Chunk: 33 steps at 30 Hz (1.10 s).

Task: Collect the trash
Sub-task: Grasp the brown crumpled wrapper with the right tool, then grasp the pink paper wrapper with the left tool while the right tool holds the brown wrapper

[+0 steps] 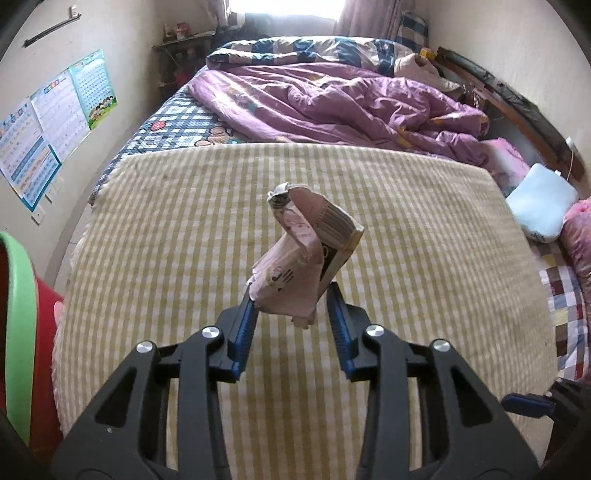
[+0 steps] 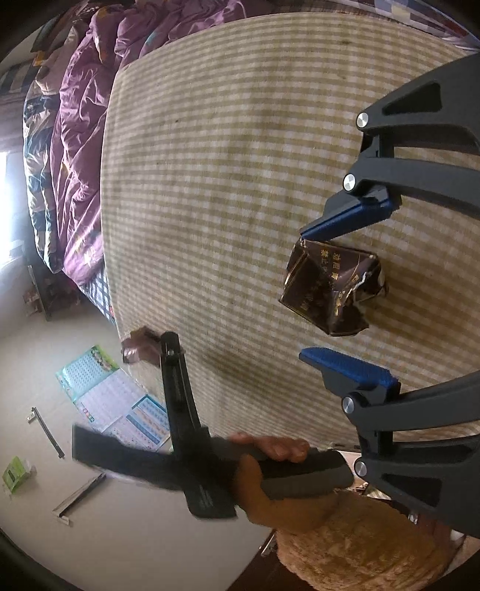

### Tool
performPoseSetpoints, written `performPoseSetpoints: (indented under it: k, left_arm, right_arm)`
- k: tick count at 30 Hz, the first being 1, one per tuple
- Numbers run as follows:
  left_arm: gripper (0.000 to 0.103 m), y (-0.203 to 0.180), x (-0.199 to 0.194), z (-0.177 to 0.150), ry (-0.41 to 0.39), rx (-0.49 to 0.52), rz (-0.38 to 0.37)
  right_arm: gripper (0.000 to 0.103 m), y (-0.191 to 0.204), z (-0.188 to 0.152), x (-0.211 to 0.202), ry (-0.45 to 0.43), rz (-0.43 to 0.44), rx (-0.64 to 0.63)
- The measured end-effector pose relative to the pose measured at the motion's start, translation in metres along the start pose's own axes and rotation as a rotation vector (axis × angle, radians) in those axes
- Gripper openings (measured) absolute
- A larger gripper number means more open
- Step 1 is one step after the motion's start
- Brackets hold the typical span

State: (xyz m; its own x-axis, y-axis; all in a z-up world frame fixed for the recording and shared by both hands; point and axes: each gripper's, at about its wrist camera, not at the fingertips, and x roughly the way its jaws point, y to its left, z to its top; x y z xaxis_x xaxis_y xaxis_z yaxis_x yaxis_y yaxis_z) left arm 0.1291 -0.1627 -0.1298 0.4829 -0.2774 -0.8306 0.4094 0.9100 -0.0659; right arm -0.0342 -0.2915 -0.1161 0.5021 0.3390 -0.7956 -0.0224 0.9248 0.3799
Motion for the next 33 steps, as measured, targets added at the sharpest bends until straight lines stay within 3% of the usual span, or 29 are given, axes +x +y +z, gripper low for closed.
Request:
performPoseSetpoints:
  k: [11,17,23,33]
  left_arm:
    - [0.037,0.006,-0.042,-0.024,-0.032,-0.064,-0.051]
    - [0.042,0.011,-0.03,-0.037,0.024,-0.062,-0.036]
    - [0.06,0.014,-0.026,-0.041,0.023,-0.065,-0.029]
    - [0.059,0.004,-0.007,-0.034,0.051,-0.037,-0.034]
  right_arm:
    - [0.063,-0.001,-0.006,0.014,0.05,-0.041,0.032]
    - [0.063,0.003,-0.003,0.011,0.038,-0.047,0.026]
    - [0.063,0.005,-0.005,0.012,0.043,-0.044,0.035]
    - [0.065,-0.002,-0.006,0.009,0.035,-0.047,0.075]
